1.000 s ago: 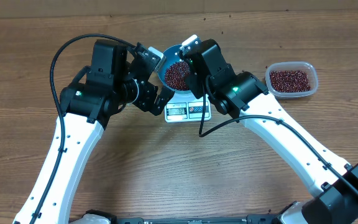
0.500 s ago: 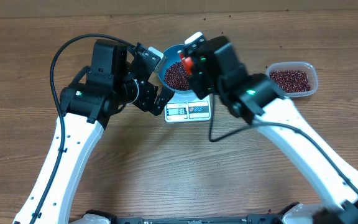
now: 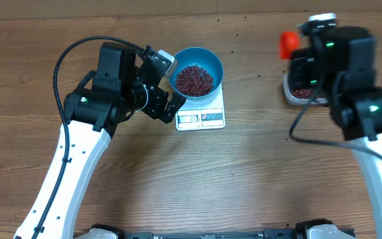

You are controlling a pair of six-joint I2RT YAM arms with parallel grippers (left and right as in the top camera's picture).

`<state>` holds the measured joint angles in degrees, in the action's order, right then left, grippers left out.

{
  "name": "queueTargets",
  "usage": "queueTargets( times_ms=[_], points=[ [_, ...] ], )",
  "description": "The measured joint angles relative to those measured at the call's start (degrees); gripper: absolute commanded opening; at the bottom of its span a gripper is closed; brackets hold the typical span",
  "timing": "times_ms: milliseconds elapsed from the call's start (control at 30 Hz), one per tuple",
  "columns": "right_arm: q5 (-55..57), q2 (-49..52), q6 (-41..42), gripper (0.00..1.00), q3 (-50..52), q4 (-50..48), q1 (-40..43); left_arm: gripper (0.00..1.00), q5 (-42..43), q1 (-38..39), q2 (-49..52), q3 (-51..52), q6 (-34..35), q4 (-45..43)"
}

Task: Scoop item into bowl and weigh 150g on scale
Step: 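Move the scoop back to the tub and dip into the beans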

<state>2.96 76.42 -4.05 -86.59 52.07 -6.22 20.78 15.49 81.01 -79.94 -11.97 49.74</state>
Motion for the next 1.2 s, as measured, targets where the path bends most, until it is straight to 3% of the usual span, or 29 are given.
queueTargets(
  times_ms=[133, 467, 1200],
  points=[
    [4.37, 2.47, 0.22, 0.04, 0.00, 1.77, 3.72, 0.99, 0.00, 0.00, 0.00, 0.00, 0.00, -0.02],
    [12.44, 16.52, 0.46, 0.04, 0.00, 5.90, 3.93, 0.99, 0.00, 0.00, 0.00, 0.00, 0.00, -0.02],
    [23.15, 29.92, 1.49, 0.04, 0.00, 5.57, 3.93, 1.00, 0.00, 0.00, 0.00, 0.00, 0.00, 0.00]
  ],
)
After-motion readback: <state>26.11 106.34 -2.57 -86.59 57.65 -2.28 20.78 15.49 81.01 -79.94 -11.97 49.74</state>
